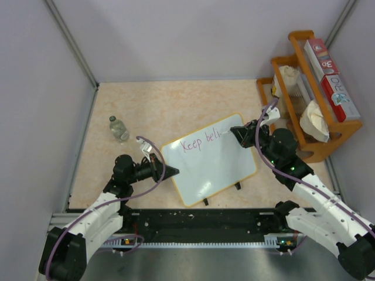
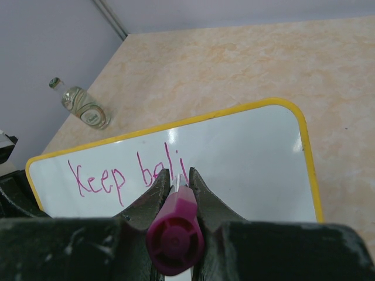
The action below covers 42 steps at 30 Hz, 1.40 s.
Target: Write a sentence on the whiteboard
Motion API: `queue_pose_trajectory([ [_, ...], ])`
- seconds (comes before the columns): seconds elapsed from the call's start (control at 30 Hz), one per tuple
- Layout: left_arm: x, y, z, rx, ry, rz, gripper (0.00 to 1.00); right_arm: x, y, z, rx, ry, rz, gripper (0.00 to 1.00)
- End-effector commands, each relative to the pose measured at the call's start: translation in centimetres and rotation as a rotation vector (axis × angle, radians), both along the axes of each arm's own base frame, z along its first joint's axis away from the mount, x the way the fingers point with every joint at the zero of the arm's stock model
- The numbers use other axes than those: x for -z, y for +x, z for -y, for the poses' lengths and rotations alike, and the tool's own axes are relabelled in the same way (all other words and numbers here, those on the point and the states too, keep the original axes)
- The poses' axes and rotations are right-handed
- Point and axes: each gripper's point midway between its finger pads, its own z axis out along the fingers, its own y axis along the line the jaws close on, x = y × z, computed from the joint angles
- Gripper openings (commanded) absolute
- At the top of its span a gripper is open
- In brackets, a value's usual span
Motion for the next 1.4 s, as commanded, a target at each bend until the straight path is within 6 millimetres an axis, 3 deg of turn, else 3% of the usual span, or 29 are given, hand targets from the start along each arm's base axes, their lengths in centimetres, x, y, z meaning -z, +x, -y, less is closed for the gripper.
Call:
queue_pose_trajectory([
  [0.0,3.13,-1.34,-0.38,0.052,0.087,0.016,0.0,-1.87,0.16,0.18,0.005,0.036,0.051,0.0],
  [1.37,3.01,-1.35,-0.42,0.05,0.084,0.024,0.0,-1.98,1.02,-0.42,0.0,0.044,0.049,0.0],
])
